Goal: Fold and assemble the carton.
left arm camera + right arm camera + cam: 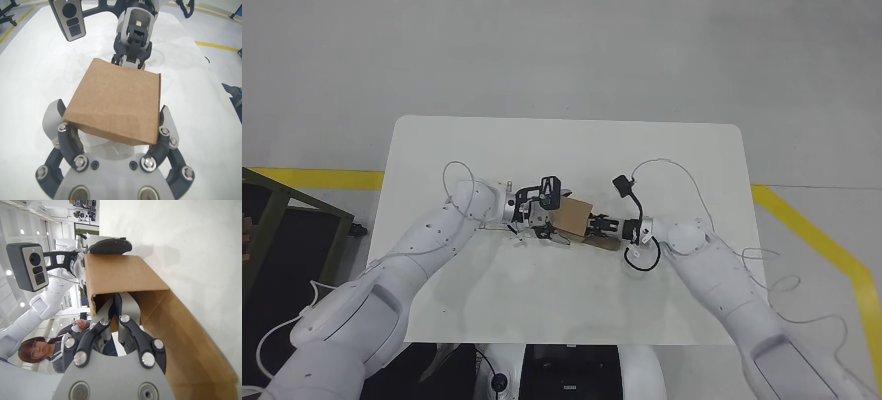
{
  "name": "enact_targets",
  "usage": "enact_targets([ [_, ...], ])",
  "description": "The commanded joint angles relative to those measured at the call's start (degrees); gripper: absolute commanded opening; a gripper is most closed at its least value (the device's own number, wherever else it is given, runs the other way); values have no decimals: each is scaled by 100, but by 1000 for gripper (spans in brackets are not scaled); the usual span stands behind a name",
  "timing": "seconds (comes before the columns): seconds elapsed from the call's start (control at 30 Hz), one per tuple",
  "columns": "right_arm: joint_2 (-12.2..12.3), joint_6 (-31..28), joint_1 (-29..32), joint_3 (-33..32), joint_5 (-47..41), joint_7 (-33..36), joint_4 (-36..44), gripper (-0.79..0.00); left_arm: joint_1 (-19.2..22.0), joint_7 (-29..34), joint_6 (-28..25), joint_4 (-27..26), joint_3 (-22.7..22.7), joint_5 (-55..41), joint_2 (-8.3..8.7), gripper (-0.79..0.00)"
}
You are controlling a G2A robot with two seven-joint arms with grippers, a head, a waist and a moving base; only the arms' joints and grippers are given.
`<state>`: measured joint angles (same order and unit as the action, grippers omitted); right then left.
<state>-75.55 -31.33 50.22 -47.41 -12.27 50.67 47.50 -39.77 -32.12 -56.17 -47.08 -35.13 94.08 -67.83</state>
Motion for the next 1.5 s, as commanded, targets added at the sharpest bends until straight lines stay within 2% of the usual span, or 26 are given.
enact_targets([
  [0.0, -3, -5, -6, -1, 15, 18, -15, -785, 1, -5, 13, 15, -3, 4, -2, 0],
  [0.2, 67, 24, 43, -135, 170, 33, 68, -785, 3, -29, 35, 46, -27, 10, 2, 0],
  [0.4, 258, 100, 341, -503, 308, 23, 431, -785, -6, -40, 37, 52, -40, 38, 9, 0],
  [0.73, 619, 374, 1044, -1294, 575, 7, 1473, -785, -26, -39, 46, 24, -51, 78, 16, 0],
  [0.9, 804, 767, 1478, -1705, 1126, -133, 2195, -785, -34, -15, 49, -3, -56, 86, 16, 0],
  [0.93, 840, 885, 1594, -1785, 1226, -139, 2365, -600, -36, -13, 49, -6, -57, 85, 16, 0],
  [1.0, 909, 1195, 1813, -1957, 1407, -151, 2664, -419, -39, 4, 53, -8, -62, 84, 16, 0],
  [1.03, 939, 1333, 1916, -2035, 1483, -157, 2806, -123, -40, 9, 53, -11, -65, 82, 16, 0],
  [1.07, 965, 1430, 2014, -2103, 1526, -155, 2931, 0, -41, 13, 52, -12, -67, 80, 16, 0],
  [1.23, 1044, 1617, 2362, -2342, 1538, -197, 3295, -3, -48, 15, 69, -23, -79, 86, 18, 0],
  [1.43, 1070, 1655, 2468, -2387, 1547, -291, 3352, -120, -50, 14, 71, -4, -96, 85, 21, 0],
  [1.47, 1071, 1664, 2467, -2385, 1556, -310, 3350, -160, -51, 10, 71, 0, -101, 80, 22, 0],
])
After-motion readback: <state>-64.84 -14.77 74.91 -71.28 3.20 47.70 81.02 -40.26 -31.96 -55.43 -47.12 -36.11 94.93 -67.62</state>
